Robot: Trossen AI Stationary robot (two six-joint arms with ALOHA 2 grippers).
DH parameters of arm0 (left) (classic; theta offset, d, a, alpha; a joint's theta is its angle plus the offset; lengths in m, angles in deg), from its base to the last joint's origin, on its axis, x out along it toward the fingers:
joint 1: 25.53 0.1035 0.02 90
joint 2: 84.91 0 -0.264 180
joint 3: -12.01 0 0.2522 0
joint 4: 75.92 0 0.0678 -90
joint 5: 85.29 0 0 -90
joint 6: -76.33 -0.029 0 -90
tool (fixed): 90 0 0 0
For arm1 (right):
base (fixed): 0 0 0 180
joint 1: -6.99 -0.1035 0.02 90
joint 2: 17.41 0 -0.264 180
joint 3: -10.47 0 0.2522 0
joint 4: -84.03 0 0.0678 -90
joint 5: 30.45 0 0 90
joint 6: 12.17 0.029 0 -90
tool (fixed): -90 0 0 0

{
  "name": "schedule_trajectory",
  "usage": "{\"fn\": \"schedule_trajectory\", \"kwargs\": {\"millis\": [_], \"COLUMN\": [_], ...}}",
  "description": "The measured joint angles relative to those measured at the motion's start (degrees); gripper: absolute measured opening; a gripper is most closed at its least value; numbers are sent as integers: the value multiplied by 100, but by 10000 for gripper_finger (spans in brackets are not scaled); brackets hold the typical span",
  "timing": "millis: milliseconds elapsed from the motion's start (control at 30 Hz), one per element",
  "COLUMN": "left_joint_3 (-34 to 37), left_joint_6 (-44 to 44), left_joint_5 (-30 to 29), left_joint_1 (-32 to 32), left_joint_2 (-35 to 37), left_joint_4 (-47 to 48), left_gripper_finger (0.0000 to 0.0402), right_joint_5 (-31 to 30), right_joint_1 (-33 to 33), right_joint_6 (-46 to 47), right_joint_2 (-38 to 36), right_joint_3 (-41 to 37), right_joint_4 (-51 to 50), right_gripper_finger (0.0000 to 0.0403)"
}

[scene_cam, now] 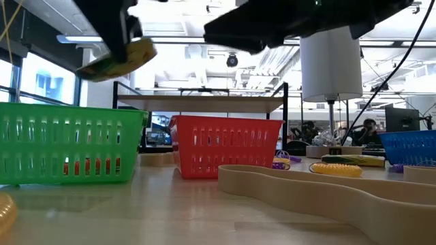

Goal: Pick & Place Office Desk Supplies
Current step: Put the yellow crayon box into the red bin

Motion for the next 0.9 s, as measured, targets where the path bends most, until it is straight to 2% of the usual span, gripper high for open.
{"fn": "schedule_trajectory", "kwargs": {"millis": [233,600,700,900], "left_joint_3": [0,2,0,1], "left_joint_6": [-16,-354,-354,-389], "left_joint_5": [-15,-15,-15,-31], "left_joint_1": [11,11,11,11], "left_joint_2": [-5,-9,-9,-9], "left_joint_4": [-406,-1033,-1070,-1213], "left_gripper_finger": [104,104,104,104], "right_joint_5": [-79,-59,-76,-61], "right_joint_1": [-144,-96,-62,79], "right_joint_6": [-161,85,196,420], "right_joint_2": [0,0,0,0], "right_joint_3": [2,2,2,2], "right_joint_4": [208,199,205,238], "right_gripper_finger": [174,178,201,284]}}
